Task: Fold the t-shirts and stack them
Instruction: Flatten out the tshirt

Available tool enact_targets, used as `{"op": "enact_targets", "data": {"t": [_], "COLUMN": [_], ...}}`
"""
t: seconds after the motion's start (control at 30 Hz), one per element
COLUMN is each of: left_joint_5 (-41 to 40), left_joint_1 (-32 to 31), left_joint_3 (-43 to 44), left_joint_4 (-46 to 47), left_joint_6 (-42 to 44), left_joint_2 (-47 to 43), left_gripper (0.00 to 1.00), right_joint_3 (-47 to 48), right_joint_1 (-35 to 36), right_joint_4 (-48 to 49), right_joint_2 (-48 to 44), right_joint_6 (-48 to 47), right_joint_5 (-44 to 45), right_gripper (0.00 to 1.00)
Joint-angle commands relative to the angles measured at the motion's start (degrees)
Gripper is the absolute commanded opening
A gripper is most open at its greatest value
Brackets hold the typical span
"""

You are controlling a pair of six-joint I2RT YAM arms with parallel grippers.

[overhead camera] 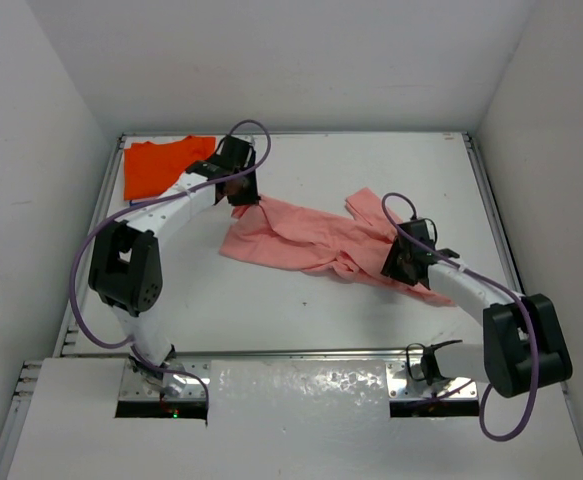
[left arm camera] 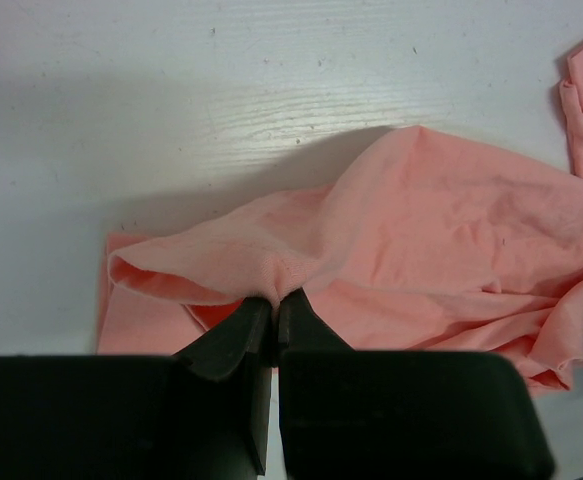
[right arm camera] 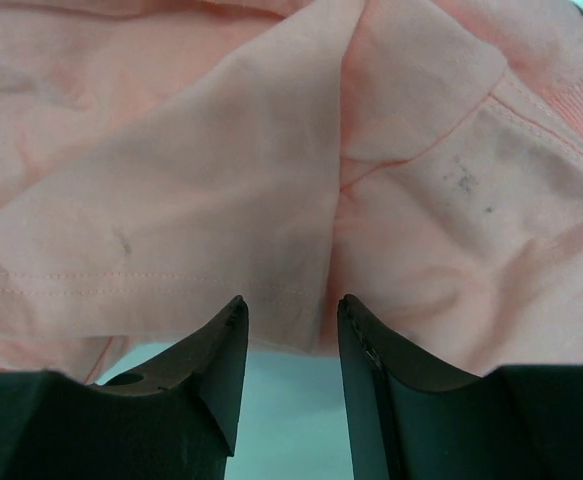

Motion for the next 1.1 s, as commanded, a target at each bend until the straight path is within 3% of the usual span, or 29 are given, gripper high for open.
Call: {"op": "enact_targets", "data": {"t": [0.0,0.33,0.43,0.47,0.53,0.63,0.87,1.07], "left_joint_5": [-0.4,-0.6,-0.8,-0.9,-1.0,-2.2,-4.4,-7.7], "left_joint_1": [0.4,0.4,0.4,0.4,0.4,0.4,2.2,5.3], "left_joint_3": [2.7,3.7,3.9,4.0,4.4,6.0,10.3,13.9], "left_joint_4": [0.6,-0.1,-0.5,-0.6,-0.7,-1.8,-3.5,-4.6], "left_joint_6": [1.1,1.4,1.5,1.5,1.5,1.1,-1.8,-6.9], "left_joint_2": [-0.3,0.0,0.1,0.0,0.2,0.1,-3.9,-9.3], "left_gripper": [0.0,0.0,0.0,0.0,0.0,0.0,0.0,0.0], "right_joint_3": [0.2,1.1,1.4,1.8,3.5,9.2,35.9,46.3], "right_joint_1": [0.4,0.5,0.5,0.5,0.5,0.3,-2.2,-4.7], "right_joint_4": [4.2,2.2,1.6,1.1,-1.4,-8.3,-26.4,-28.3], "right_joint_2": [1.1,3.9,4.2,3.9,2.9,-0.4,-8.2,-10.1], "right_joint_6": [1.1,3.0,3.0,2.8,1.7,-0.5,-8.4,-10.0], "right_joint_5": [-1.1,-0.2,0.0,0.4,1.7,4.8,14.6,18.1], "right_gripper": [0.39,0.34,0.24,0.09,0.01,0.0,0.0,0.0]}}
